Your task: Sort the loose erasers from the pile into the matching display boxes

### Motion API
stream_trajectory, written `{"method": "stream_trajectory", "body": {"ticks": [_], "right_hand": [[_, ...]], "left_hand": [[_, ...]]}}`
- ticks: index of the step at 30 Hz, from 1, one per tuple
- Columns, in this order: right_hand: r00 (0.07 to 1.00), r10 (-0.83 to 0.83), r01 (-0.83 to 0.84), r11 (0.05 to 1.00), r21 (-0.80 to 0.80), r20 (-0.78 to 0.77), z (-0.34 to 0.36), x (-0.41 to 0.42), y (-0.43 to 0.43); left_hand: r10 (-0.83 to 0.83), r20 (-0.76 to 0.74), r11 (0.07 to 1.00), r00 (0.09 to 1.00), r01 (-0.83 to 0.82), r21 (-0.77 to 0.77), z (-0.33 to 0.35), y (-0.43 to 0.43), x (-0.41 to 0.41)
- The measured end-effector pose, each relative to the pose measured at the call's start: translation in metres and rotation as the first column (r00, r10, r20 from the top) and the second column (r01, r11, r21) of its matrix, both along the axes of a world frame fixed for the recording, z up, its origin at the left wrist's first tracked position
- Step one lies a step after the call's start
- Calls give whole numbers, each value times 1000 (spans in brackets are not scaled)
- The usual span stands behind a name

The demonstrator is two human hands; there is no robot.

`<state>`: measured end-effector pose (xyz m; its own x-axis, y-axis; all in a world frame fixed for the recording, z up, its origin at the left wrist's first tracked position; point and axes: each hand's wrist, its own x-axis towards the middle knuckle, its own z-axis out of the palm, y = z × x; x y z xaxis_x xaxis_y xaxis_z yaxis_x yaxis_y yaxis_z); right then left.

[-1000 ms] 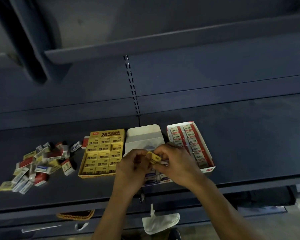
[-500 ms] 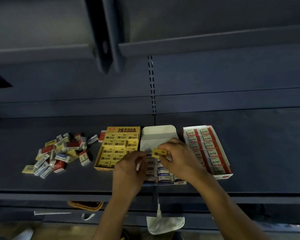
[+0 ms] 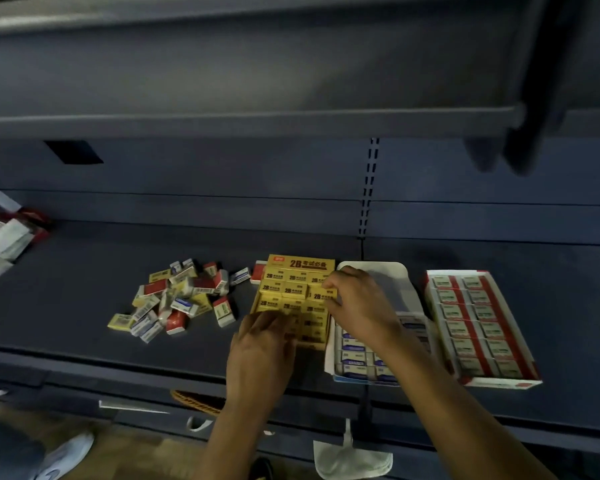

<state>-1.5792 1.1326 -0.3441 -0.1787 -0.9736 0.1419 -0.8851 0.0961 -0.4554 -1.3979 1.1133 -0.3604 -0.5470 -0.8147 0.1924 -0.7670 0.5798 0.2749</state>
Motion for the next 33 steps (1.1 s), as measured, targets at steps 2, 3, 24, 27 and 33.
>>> {"method": "stream_trajectory", "body": {"ticks": [2, 3, 24, 27, 33], "right_hand": [[1000, -23, 24, 1000, 13, -17, -1, 4, -9], [999, -34, 34, 999, 28, -20, -2, 7, -13], [989, -141, 142, 990, 15, -37, -2, 77, -36], [998, -68, 68, 997, 48, -6, -1, 103, -47], [999, 7, -4, 996, 84, -39, -2, 141, -67]], "left_hand": [[-1, -3, 1000, 1000, 1, 13, -3, -5, 8], [-8, -18, 1000, 1000, 9, 19, -4, -7, 12], [0, -172, 998, 985, 11, 63, -5, -54, 70], [85, -168, 996, 982, -87, -4, -6, -62, 85], [221, -167, 967, 961, -238, -94, -9, -80, 113]]}}
